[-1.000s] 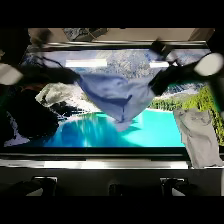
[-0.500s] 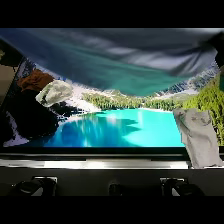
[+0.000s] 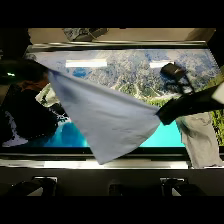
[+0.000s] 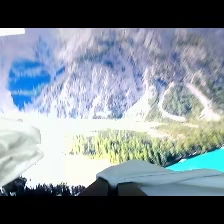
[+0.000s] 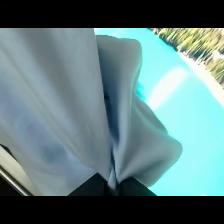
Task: Fold the shirts.
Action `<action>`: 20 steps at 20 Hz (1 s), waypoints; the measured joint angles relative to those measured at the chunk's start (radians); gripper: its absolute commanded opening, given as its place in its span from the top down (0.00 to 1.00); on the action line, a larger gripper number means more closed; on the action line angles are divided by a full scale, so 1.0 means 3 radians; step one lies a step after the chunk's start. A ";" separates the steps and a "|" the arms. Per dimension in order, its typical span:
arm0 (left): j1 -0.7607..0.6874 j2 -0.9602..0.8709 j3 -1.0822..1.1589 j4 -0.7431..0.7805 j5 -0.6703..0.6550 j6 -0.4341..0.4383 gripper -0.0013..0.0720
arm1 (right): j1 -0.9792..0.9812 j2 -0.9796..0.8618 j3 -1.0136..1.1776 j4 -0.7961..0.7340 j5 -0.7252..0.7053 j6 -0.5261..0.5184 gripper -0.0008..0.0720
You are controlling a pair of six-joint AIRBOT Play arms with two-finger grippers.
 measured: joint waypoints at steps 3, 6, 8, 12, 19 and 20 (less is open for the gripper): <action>0.0011 -0.0660 -0.0089 0.0024 0.0303 0.0038 0.94 | 0.0001 -0.0407 -0.0556 0.0240 -0.0958 0.0117 0.92; 0.0031 -0.1298 0.0092 -0.0005 0.0462 -0.0070 0.94 | 0.0000 -0.0879 -0.0767 0.0650 -0.1916 0.0169 0.92; 0.0022 -0.1624 0.0165 -0.0136 0.0481 -0.0231 0.93 | -0.0001 -0.1144 -0.0833 0.0965 -0.2303 0.0186 0.90; 0.0006 -0.1960 0.0270 -0.0448 0.0291 -0.0398 0.05 | -0.0065 -0.1320 -0.0793 0.1403 -0.2543 0.0038 0.14; 0.0507 -0.1662 0.0242 -0.0554 -0.0841 -0.0205 0.05 | -0.1302 -0.0918 -0.0104 0.1223 -0.1273 -0.0399 0.13; 0.0535 -0.1532 0.0011 -0.0587 -0.0919 -0.0178 0.05 | -0.1484 -0.0899 -0.0081 0.1109 -0.1068 -0.0412 0.13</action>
